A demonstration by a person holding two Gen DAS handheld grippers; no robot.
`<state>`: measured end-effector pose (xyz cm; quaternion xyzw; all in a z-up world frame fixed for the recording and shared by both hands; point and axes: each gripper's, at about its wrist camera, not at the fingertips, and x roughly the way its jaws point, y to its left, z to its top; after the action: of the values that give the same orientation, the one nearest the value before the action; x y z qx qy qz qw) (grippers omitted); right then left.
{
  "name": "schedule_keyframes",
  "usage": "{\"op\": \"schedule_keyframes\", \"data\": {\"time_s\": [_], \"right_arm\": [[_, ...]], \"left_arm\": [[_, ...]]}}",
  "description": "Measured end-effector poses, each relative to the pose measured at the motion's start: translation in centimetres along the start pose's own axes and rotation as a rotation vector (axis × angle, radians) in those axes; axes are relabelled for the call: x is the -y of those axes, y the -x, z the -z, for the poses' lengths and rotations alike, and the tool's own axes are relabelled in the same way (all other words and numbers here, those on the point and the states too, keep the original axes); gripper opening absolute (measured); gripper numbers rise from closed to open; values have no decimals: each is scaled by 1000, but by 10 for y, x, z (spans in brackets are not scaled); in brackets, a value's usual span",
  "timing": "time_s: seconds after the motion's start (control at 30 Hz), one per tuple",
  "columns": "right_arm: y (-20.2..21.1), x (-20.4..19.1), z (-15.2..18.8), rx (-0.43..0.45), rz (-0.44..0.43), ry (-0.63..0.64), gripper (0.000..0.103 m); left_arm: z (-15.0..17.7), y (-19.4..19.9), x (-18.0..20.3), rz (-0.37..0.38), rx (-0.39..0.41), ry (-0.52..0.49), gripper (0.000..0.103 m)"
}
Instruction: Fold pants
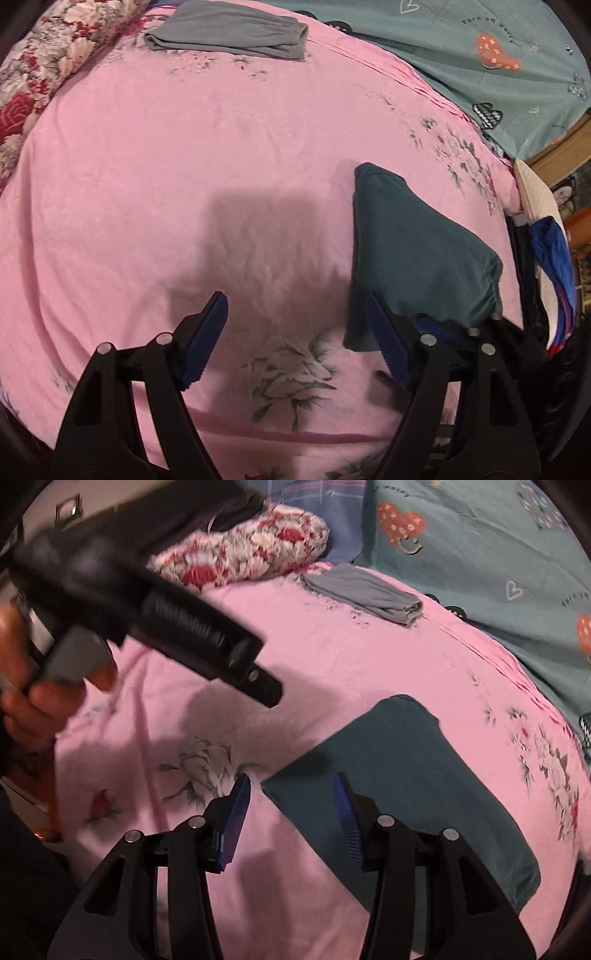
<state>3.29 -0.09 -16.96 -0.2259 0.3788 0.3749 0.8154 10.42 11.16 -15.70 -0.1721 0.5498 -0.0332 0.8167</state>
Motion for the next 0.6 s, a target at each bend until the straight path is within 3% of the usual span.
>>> {"op": "schedule_keyframes", "data": {"time_s": [0.07, 0.17, 0.2, 0.23, 0.27, 0.37, 0.6], "right_arm": [[-22, -13, -3, -63, 24, 28, 48], [-45, -21, 1, -119, 134, 59, 47], [-45, -18, 2, -116, 140, 22, 40], [-45, -13, 1, -128, 147, -17, 21], [-45, -5, 0, -146, 162, -78, 8], [-35, 15, -3, -142, 176, -212, 6], [-2, 16, -20, -53, 222, -243, 5]], "left_arm": [[-2, 0, -6, 23, -11, -25, 78], [-4, 2, -14, 63, -26, -71, 78], [-5, 3, -18, 84, -37, -80, 78], [-5, 3, -21, 102, -46, -85, 78], [-5, 2, -23, 123, -54, -89, 78], [-7, -4, -25, 209, -104, -98, 78], [-17, -40, -6, 451, -273, -19, 80]]}}
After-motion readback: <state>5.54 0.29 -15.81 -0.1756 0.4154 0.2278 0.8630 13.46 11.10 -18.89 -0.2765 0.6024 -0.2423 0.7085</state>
